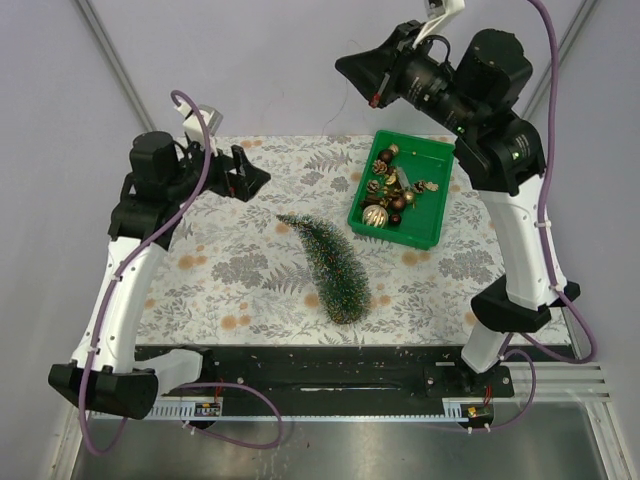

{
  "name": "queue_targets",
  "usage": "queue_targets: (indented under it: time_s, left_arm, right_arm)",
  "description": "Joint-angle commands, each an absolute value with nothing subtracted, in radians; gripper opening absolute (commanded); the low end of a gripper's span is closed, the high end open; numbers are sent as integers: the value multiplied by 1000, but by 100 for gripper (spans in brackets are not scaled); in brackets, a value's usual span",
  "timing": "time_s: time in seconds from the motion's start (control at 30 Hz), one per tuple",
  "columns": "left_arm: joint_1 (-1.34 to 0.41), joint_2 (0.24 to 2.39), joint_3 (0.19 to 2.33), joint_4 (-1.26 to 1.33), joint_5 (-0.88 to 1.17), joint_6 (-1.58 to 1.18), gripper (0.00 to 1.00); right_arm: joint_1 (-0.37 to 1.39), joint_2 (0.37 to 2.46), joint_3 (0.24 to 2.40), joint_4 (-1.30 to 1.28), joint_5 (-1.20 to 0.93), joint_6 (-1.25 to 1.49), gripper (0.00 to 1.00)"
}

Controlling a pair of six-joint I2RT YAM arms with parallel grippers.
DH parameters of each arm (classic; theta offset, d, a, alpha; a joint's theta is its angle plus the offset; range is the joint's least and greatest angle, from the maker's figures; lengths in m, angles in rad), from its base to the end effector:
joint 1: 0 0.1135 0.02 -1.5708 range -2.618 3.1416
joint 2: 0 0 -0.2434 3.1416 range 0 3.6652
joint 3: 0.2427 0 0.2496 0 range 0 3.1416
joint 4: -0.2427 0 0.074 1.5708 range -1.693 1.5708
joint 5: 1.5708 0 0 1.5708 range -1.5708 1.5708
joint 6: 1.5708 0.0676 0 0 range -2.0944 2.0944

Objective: Decorate the small christmas tree

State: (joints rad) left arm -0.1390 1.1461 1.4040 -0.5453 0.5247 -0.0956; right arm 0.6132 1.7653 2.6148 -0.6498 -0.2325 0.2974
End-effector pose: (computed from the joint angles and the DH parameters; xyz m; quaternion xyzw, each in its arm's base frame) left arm 0.2585 -0.0704 0.4175 0.1720 0.7701 -0.2740 0.5498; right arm 0.2519 0.1963 0.6016 -0.1875 0.6069 0.4040 0.6582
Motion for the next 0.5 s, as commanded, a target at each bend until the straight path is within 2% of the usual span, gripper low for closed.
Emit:
queue_targets:
  time_s: [0.0,0.2,0.47]
  left_arm:
    - [-196,1199,1408,-356,518,-158,99]
    - [-236,1268,1446,-262,543,-144,99]
    - [-317,1410,1572,-206,765,18,99]
  right_arm:
    - [623,1668,2612,-461,-437,297,0]
    - [621,1625,2531,-195,-670,515,0]
    - [623,1649,2539,-138,-724,606,0]
